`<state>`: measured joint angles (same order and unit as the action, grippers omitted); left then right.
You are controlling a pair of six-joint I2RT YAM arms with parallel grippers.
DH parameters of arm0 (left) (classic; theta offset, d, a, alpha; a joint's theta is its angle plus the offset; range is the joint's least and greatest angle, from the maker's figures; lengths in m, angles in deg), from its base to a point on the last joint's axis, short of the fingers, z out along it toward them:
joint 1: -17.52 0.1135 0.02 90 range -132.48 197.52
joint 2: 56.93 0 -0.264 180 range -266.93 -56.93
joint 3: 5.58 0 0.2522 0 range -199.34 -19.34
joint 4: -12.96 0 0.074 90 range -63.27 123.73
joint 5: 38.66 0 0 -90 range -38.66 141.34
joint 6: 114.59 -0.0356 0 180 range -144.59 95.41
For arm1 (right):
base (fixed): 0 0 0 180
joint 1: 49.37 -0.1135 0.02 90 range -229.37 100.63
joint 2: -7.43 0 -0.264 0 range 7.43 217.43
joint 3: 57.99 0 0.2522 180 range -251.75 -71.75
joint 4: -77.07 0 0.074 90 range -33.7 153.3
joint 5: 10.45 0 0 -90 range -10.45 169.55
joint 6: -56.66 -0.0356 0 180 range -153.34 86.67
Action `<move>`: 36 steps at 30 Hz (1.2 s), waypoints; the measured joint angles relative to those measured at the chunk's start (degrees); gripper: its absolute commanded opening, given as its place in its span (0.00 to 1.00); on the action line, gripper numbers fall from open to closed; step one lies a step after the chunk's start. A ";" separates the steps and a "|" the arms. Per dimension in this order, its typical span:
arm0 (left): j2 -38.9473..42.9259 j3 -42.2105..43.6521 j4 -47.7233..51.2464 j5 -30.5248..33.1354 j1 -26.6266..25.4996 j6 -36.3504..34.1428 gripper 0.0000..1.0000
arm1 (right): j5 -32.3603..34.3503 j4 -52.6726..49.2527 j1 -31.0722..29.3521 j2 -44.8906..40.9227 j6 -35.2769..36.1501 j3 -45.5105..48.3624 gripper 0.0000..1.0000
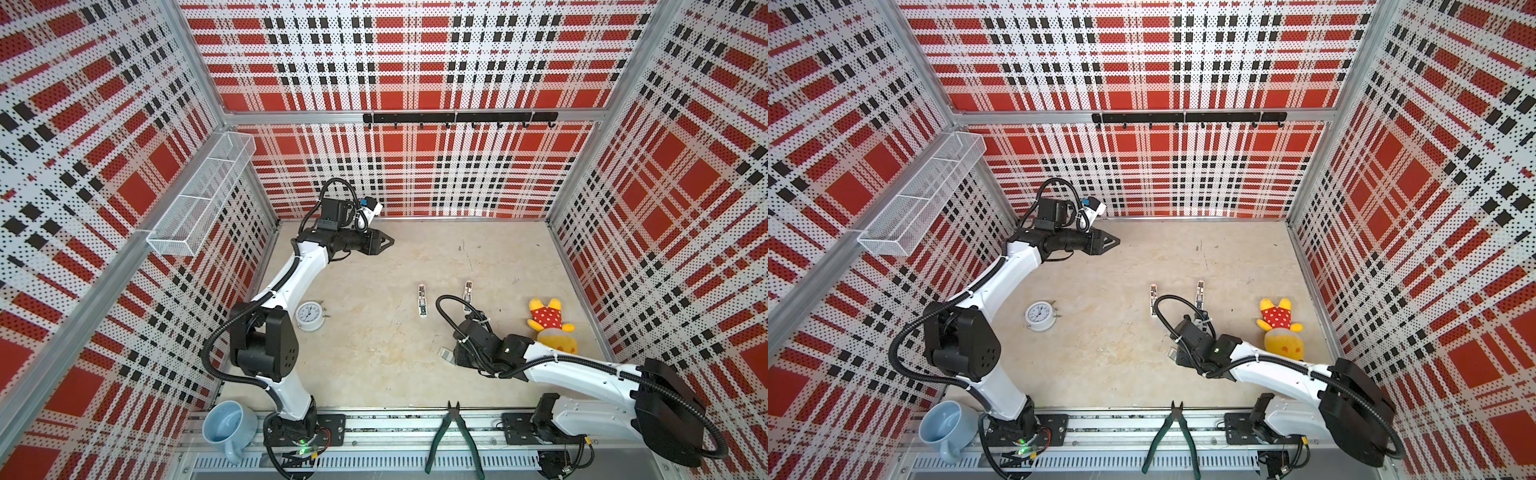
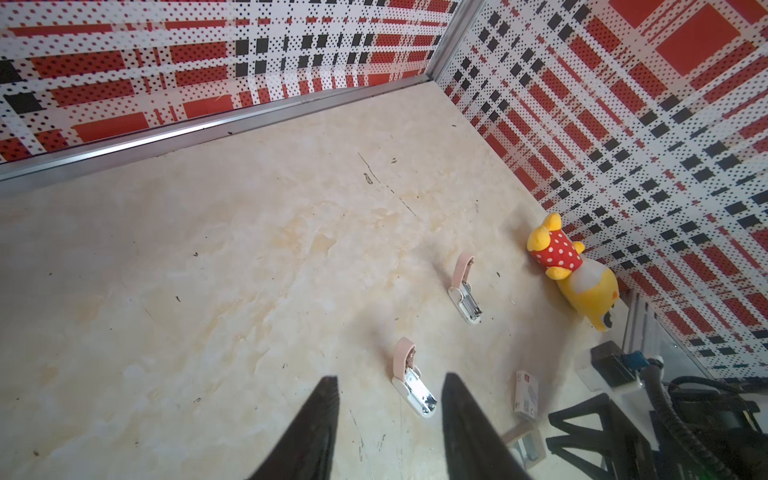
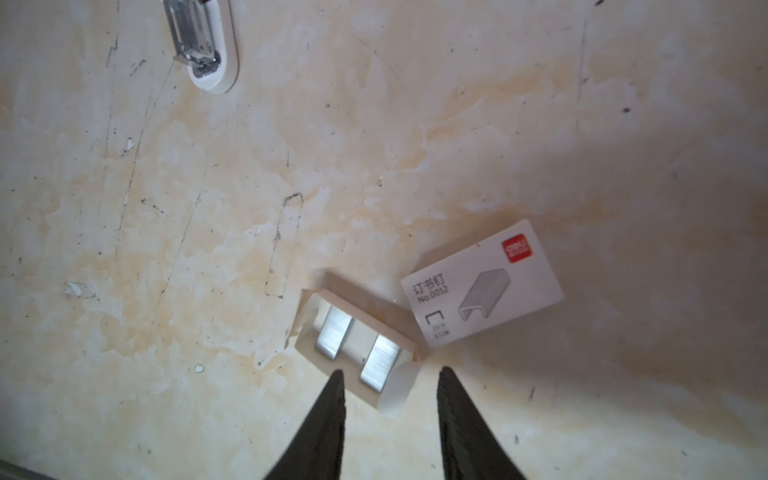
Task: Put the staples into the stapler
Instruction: 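Move the right gripper over the tray of staple strips beside the box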
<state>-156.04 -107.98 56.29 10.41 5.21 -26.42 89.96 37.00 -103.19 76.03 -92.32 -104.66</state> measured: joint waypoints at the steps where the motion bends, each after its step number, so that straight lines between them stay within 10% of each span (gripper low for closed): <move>1: -0.09 0.00 0.11 -0.07 0.00 0.00 0.45 | -0.55 1.07 -0.13 0.00 -0.48 0.37 0.40; 36: -0.37 0.00 1.99 -0.15 -0.33 -1.88 0.45 | 2.60 2.71 -4.98 1.68 -8.46 1.51 0.40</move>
<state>-156.42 -107.98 58.28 10.26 4.88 -28.30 92.56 39.71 -108.18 77.71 -100.77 -103.15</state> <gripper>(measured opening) 0.444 0.410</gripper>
